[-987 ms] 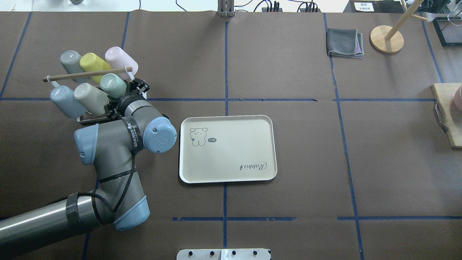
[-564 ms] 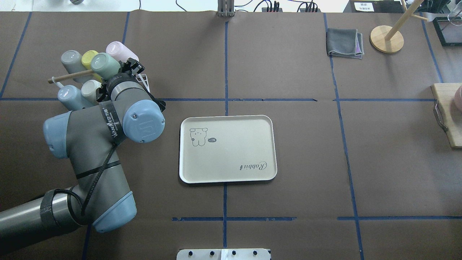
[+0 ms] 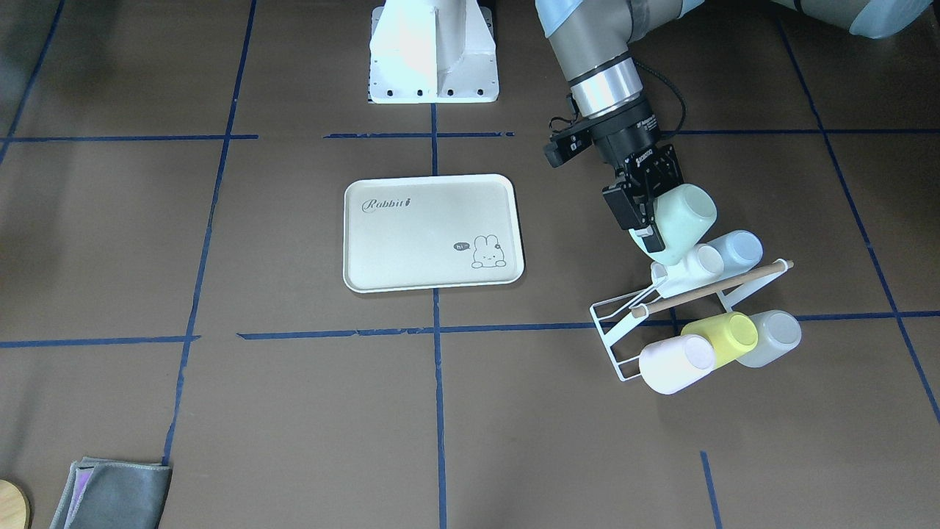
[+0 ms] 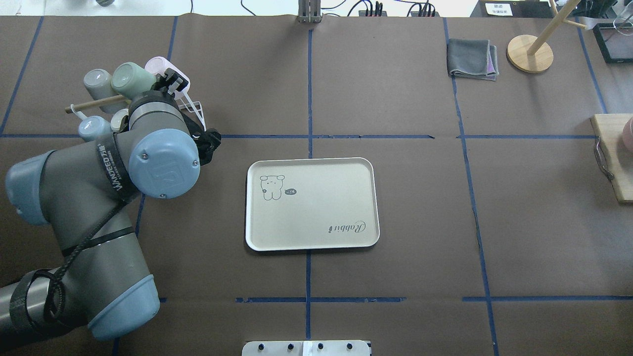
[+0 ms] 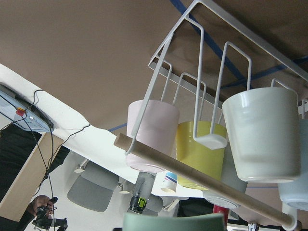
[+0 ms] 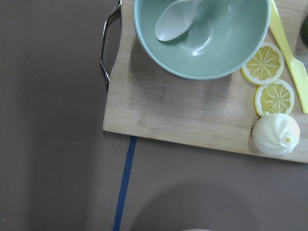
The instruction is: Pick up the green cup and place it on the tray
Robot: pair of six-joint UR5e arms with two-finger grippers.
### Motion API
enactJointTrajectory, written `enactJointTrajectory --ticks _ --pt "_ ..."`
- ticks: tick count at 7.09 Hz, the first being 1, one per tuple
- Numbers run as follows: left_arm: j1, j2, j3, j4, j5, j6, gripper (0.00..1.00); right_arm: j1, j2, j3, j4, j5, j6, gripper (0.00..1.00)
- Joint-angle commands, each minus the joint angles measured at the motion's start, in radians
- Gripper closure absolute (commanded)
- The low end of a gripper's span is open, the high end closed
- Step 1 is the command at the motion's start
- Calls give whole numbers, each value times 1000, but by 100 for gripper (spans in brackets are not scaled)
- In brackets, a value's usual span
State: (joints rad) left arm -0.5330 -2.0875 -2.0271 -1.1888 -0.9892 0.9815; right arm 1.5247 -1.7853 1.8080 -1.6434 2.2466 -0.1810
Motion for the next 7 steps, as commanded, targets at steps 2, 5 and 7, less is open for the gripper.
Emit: enactJointTrajectory --ticks 2,5,7 --pt "-4 11 -131 -15 -219 -325 40 0 7 -1 1 -1 -2 0" --pt "4 12 -159 -190 -367 -732 39 0 9 2 1 -1 -2 0" --pt "19 45 -148 -338 -385 -1012 37 0 9 8 1 -1 -2 0"
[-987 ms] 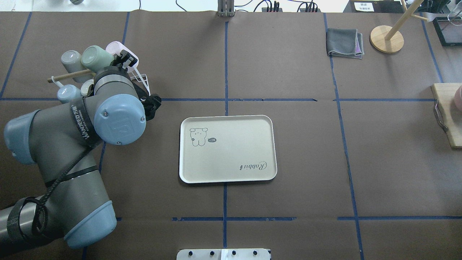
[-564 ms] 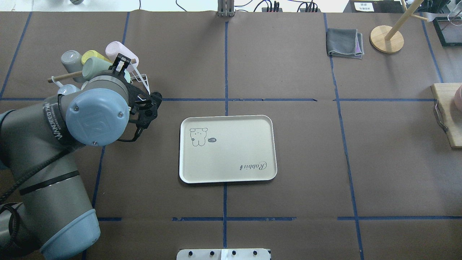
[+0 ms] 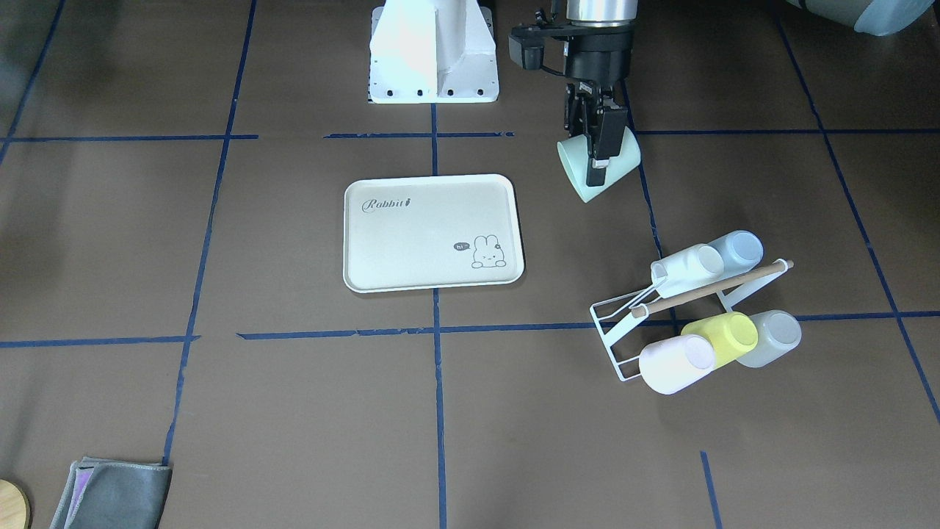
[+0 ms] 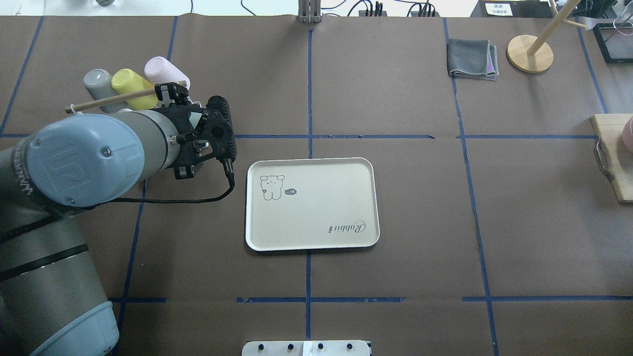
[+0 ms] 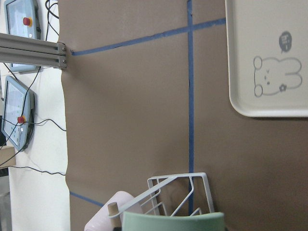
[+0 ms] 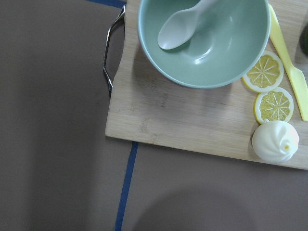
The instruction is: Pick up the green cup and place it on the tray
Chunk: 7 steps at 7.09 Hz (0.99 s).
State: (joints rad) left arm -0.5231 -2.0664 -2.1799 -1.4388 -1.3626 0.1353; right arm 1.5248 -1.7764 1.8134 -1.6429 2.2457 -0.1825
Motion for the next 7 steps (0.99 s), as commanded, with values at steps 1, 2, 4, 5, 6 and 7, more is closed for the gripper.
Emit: enactJointTrajectory --ticks 1,2,4,5,6,7 --pt "35 67 9 -242 -10 -307 37 0 0 3 0 -2 0 0" --pt "52 81 41 -378 -9 -401 38 0 0 3 0 -2 0 0" --pt "63 80 158 -661 -1 -615 38 0 0 3 0 -2 0 0" --pt "67 81 219 -833 10 -702 37 0 0 4 0 -2 1 0" --pt "74 78 265 -953 61 -779 37 0 0 4 0 -2 2 0" --pt "101 69 326 -1097 109 -837 36 0 0 6 0 -2 2 0"
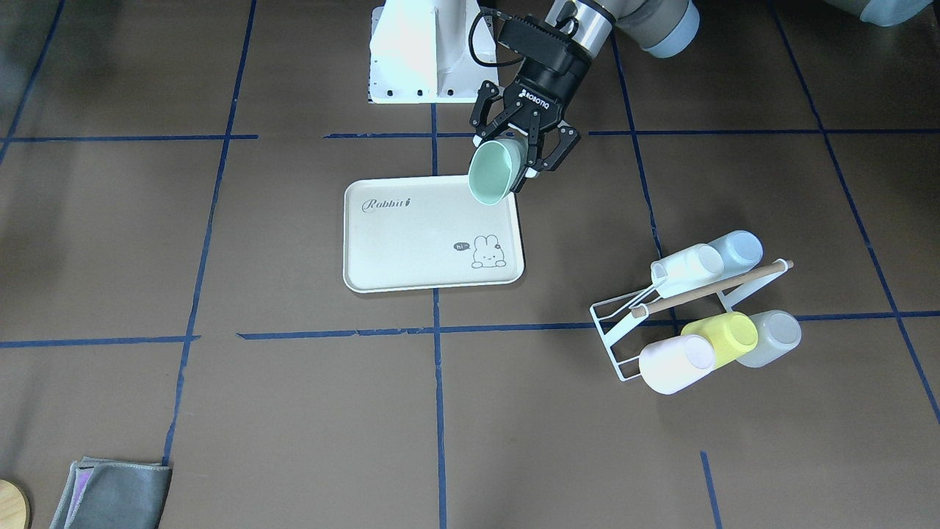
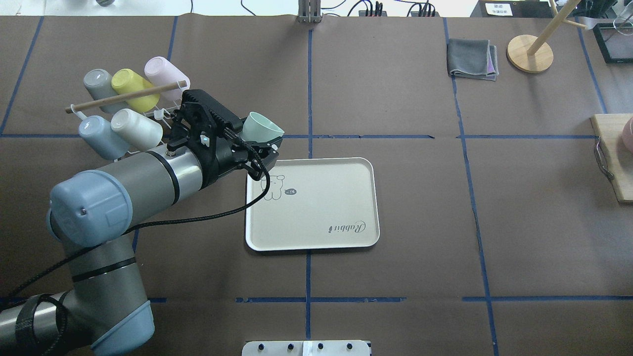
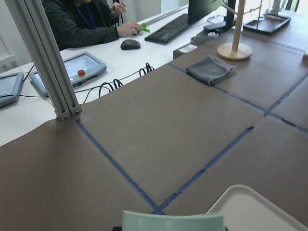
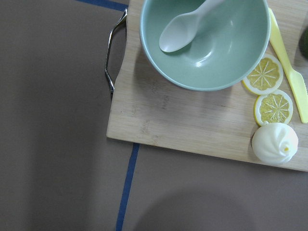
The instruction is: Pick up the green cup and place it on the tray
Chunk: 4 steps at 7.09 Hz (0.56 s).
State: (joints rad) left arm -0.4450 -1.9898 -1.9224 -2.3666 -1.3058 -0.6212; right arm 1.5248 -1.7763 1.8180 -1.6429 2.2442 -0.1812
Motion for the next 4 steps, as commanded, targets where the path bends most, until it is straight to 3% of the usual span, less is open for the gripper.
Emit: enactJointTrajectory --ticks 1,4 --pt "28 -14 147 -318 77 -125 36 0 0 0 0 0 0 0" --pt "83 -64 426 -661 135 -120 38 0 0 0 0 0 0 0"
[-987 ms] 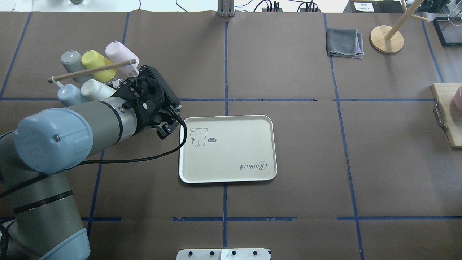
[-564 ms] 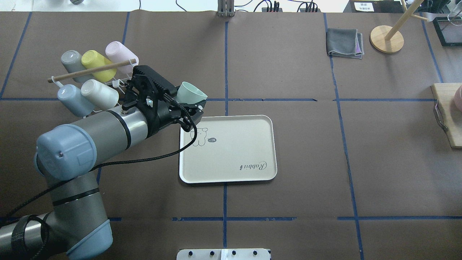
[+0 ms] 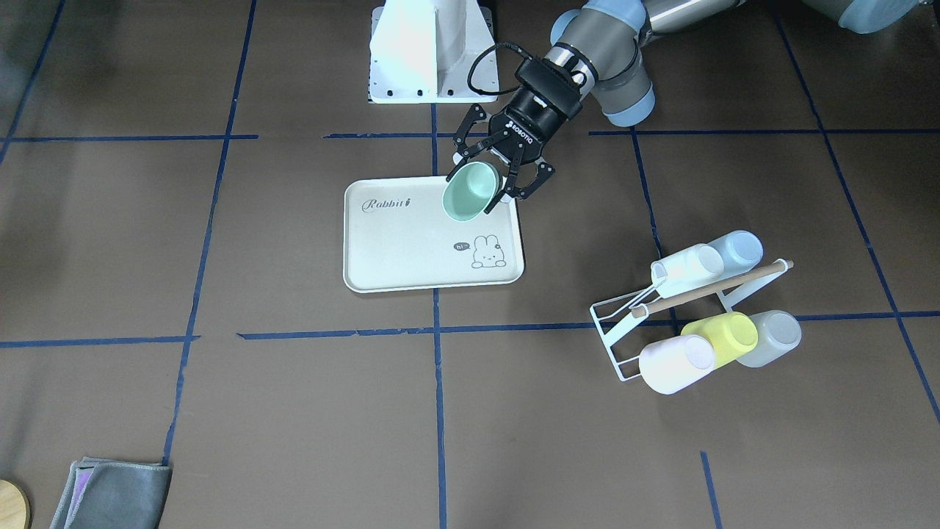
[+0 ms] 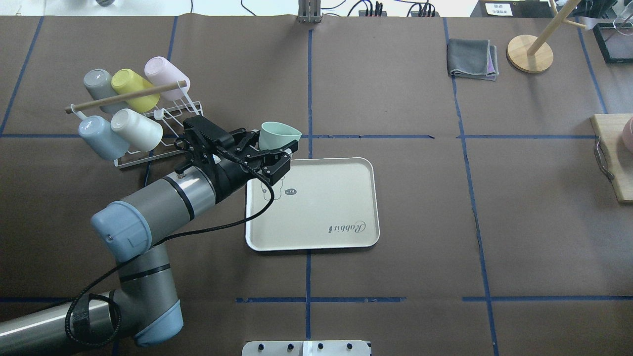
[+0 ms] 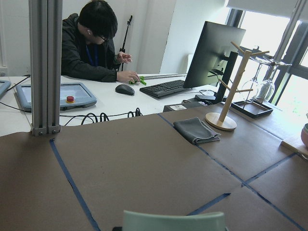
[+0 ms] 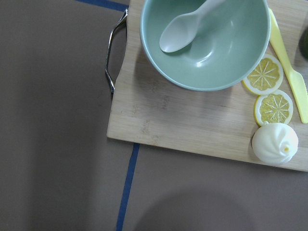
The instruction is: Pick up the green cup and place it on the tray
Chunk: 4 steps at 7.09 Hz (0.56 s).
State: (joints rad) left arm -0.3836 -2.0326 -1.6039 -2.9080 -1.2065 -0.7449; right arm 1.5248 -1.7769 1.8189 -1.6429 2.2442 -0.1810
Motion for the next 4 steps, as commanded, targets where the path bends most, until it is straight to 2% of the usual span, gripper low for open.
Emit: enactJointTrajectory --ticks 1,2,4 --pt "29 -46 174 -128 63 16 37 0 1 -1 0 0 0 0" --pt "32 -66 209 -131 62 121 37 0 1 -1 0 0 0 0" --pt "42 -153 326 -154 59 209 20 0 -1 -3 0 0 0 0"
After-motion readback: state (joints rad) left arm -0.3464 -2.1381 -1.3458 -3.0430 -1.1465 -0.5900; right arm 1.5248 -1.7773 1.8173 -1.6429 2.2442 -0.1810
